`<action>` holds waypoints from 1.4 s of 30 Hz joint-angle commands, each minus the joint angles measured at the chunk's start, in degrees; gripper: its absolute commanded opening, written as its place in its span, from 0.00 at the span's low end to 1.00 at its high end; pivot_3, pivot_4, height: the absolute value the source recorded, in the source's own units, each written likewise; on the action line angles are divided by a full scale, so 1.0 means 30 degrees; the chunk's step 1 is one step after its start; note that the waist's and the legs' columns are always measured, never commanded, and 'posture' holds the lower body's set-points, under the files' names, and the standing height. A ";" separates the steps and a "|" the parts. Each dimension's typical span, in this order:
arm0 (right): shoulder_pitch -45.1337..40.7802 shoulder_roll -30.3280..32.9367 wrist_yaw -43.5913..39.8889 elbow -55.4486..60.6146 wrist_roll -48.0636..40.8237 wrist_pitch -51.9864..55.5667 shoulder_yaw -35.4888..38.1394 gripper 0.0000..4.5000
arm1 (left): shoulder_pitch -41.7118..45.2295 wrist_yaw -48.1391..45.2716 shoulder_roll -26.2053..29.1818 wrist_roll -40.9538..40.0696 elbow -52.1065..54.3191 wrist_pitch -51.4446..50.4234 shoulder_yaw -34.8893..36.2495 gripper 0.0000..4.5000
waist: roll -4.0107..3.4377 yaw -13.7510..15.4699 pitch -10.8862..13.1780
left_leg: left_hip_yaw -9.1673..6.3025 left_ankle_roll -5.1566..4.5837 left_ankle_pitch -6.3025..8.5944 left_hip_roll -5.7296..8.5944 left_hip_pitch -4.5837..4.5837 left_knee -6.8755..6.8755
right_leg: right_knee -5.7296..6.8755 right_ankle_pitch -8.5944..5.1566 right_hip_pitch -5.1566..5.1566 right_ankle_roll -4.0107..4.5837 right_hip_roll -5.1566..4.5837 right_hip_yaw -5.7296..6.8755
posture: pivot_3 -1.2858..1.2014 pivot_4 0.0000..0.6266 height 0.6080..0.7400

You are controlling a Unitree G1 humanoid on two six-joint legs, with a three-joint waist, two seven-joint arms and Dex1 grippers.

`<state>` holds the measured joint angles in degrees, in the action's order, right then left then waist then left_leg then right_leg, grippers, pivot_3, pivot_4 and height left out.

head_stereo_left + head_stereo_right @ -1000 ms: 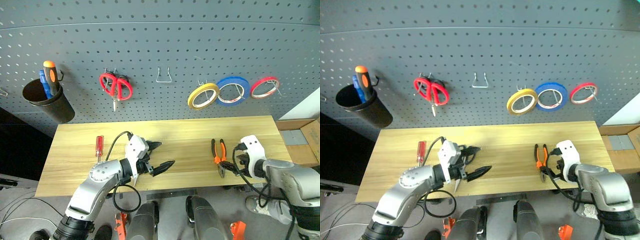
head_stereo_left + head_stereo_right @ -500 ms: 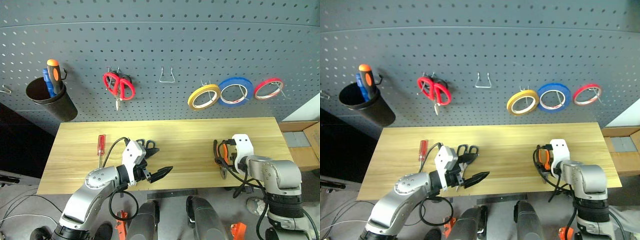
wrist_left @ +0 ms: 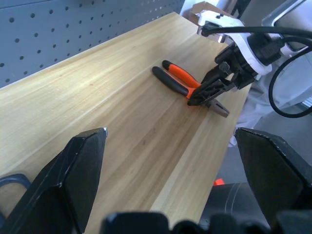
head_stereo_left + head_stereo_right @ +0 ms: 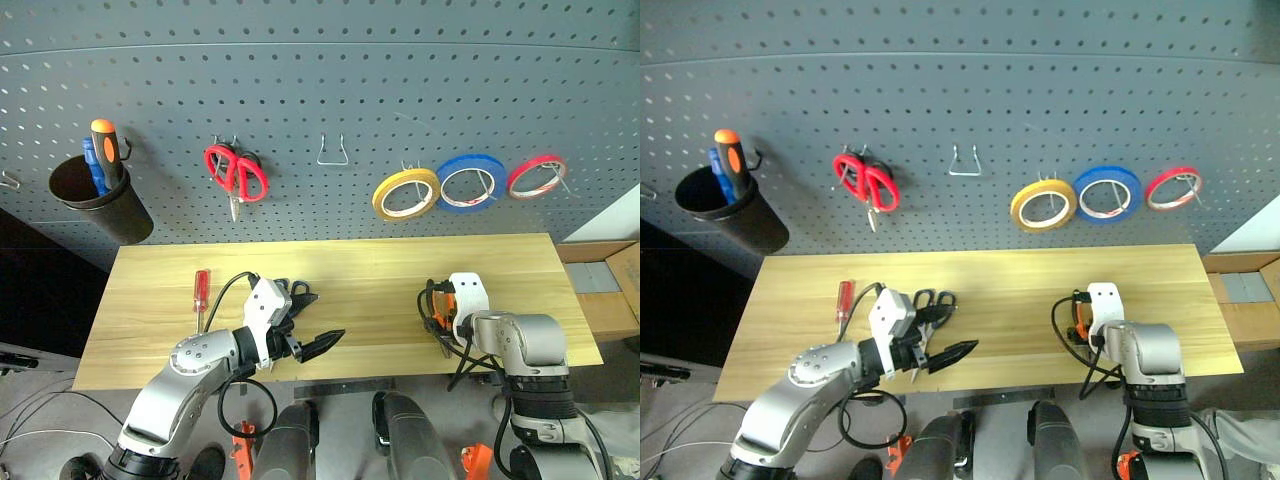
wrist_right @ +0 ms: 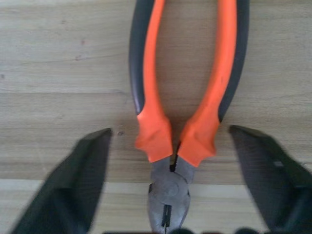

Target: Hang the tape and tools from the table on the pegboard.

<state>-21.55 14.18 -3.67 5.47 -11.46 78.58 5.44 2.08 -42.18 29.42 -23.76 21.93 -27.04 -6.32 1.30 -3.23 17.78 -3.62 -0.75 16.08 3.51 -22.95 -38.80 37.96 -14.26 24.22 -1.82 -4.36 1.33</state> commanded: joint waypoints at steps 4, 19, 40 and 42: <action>-0.0179 -0.0063 0.0167 -0.0368 0.0550 -0.1201 0.0189 0.39 | 0.0090 0.0130 0.0081 -0.0042 0.0680 0.0196 0.0298 1.00 | -0.0002 -0.0004 0.0001 | 0.0003 0.0000 0.0000 -0.0003 0.0001 0.0001 | 0.0002 0.0000 0.0003 -0.0001 0.0005 -0.0004 | 0.48 0.52 1.00; 0.3880 0.8855 -1.2720 0.9149 -0.6938 -0.2699 -0.1898 0.39 | 0.0570 0.0075 -0.0341 -0.0889 0.0514 0.0650 0.1447 1.00 | -0.0076 0.0106 0.0048 | -0.0006 -0.0016 0.0011 -0.0014 -0.0026 0.0031 | -0.0074 -0.0012 0.0003 -0.0029 0.0027 0.0004 | 0.47 0.48 1.00; -1.0967 -0.0377 -0.8219 0.4529 -0.8210 -1.3814 -0.0402 0.39 | 0.2314 0.4936 -0.3533 0.0495 0.3792 0.5715 0.3805 1.00 | 0.0041 0.0523 -0.0002 | 0.0113 0.0091 -0.0037 -0.0018 -0.0116 0.0008 | -0.0220 0.0146 0.0114 -0.0096 0.0051 -0.0118 | 0.52 0.40 1.00; -1.1445 -0.0884 -0.8019 0.3782 -0.6942 -1.5343 -0.1098 0.39 | 0.1812 0.5215 -0.3642 0.0659 0.3965 0.5791 0.3687 1.00 | 0.0055 0.0523 -0.0030 | 0.0137 0.0092 -0.0037 -0.0013 -0.0185 0.0001 | -0.0205 0.0150 0.0212 -0.0096 0.0048 -0.0135 | 0.52 0.39 1.00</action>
<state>-53.95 12.38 -28.26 16.17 -34.94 37.93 3.10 8.50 -27.41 18.72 -22.09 30.77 -10.16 4.87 1.47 -1.66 17.69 -3.18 -0.47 15.96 3.47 -23.65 -38.82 37.46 -13.81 25.08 -2.11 -4.21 0.90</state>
